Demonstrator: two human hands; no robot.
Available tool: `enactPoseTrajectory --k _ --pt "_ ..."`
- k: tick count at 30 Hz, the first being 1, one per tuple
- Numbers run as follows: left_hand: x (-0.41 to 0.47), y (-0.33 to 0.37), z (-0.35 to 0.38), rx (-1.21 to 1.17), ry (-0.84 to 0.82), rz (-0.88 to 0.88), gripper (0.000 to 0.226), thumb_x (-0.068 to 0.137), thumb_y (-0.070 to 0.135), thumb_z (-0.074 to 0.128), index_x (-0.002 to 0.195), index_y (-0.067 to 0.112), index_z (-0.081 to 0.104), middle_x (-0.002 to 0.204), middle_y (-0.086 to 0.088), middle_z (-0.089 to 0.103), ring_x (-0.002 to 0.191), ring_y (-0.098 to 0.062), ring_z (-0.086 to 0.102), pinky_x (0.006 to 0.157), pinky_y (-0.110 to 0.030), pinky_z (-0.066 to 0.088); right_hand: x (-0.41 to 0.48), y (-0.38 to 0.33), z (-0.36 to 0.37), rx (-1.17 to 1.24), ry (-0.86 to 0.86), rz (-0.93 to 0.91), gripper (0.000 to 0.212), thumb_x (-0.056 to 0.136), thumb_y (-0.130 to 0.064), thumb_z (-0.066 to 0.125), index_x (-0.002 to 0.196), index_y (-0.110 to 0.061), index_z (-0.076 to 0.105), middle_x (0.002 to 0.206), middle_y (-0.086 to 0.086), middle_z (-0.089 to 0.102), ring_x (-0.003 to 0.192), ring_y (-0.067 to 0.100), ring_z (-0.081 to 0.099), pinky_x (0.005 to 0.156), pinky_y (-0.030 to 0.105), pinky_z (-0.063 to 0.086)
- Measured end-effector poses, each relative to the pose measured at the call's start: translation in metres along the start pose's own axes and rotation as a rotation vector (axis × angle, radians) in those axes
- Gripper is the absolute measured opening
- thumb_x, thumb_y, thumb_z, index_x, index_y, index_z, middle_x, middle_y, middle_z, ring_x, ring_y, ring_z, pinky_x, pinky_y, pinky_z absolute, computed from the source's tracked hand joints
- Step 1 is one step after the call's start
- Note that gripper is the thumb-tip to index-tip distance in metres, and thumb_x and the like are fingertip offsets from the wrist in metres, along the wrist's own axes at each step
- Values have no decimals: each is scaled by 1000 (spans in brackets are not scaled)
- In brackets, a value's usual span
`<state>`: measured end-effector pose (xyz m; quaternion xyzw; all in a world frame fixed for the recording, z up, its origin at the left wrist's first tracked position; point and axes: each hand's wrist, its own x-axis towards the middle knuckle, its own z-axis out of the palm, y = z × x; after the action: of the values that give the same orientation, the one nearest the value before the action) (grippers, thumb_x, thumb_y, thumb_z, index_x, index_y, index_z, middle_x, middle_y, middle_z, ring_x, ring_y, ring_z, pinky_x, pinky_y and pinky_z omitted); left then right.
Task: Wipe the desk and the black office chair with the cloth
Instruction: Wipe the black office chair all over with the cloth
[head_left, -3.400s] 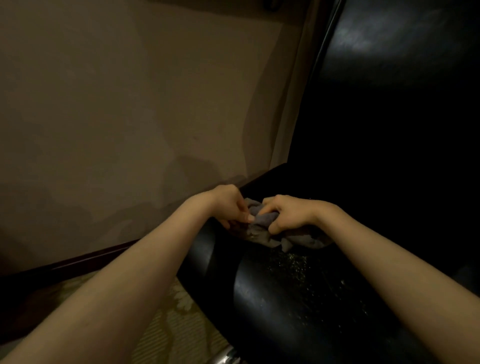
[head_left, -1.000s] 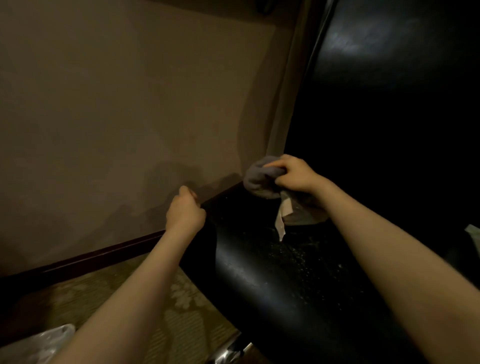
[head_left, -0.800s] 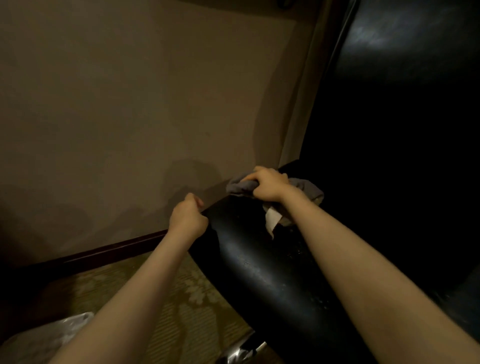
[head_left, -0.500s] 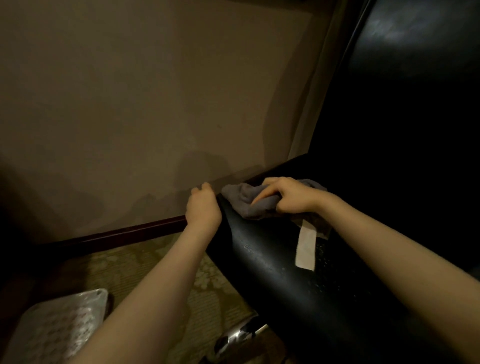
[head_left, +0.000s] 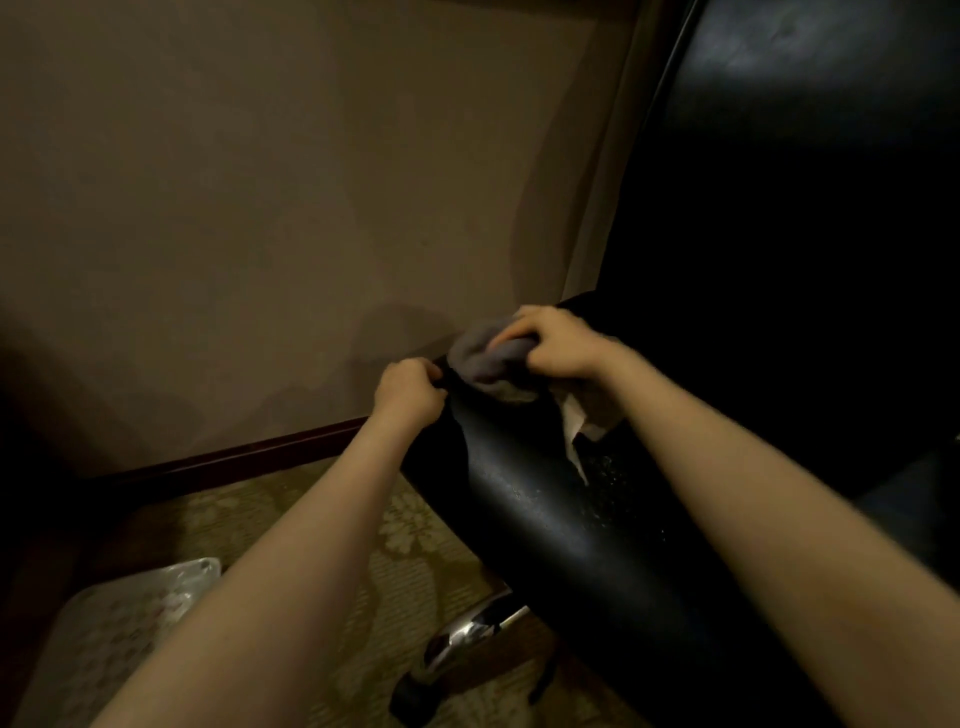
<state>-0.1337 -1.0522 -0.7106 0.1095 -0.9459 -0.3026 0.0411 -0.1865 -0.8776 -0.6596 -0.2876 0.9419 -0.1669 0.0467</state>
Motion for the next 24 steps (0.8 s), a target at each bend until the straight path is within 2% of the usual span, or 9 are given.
enactPoseTrajectory --k 2,4,8,11,15,21,22,24 --pt "-7 8 2 -3 -6 -16 27 91 12 52 114 3 61 119 -19 60 113 -35 54 87 -34 44 11 -14 24 -61 -27 -14 45 81 -16 51 119 -38 63 123 1 52 115 25 49 101 43 37" --pt "-11 10 4 16 -8 -39 26 90 11 50 112 -1 59 117 -21 58 108 -37 55 83 -37 45 10 -19 31 -106 -53 -9 44 86 -14 51 119 -41 62 121 -1 50 114 25 46 99 45 35" --pt "-23 10 18 34 84 -24 26 91 17 51 112 3 57 122 -17 51 109 -35 52 83 -41 46 -17 -10 17 -23 -149 -26 48 82 -5 47 109 -38 68 110 -11 51 106 19 54 92 34 45" --pt "-29 16 27 118 132 -15 26 94 14 48 117 2 52 129 -14 44 118 -31 44 88 -40 44 -47 1 15 -27 -182 -55 51 77 0 46 101 -37 71 113 -8 58 104 15 56 93 33 48" --pt "-31 19 26 179 100 9 32 94 9 48 124 -1 47 132 -15 40 123 -31 40 93 -40 42 -89 15 3 -54 -285 -49 53 72 7 46 89 -37 70 113 -10 56 108 12 53 99 36 44" --pt "-42 34 26 249 47 46 41 93 13 50 129 -2 42 137 -16 33 126 -34 33 96 -41 40 -138 15 -19 -118 -389 27 47 73 4 49 66 -40 62 101 -13 58 98 10 56 90 31 49" --pt "-45 37 29 234 62 75 41 92 13 51 129 -1 41 136 -17 34 126 -34 34 96 -41 40 -138 15 -23 -101 -368 32 42 70 2 49 67 -37 63 95 -13 58 94 9 57 89 30 49" --pt "-47 45 35 170 89 136 41 90 9 53 128 0 41 133 -19 37 123 -35 37 95 -42 40 -130 16 -29 -16 -192 16 36 60 -7 45 74 -28 69 88 -10 59 85 9 57 86 27 47"
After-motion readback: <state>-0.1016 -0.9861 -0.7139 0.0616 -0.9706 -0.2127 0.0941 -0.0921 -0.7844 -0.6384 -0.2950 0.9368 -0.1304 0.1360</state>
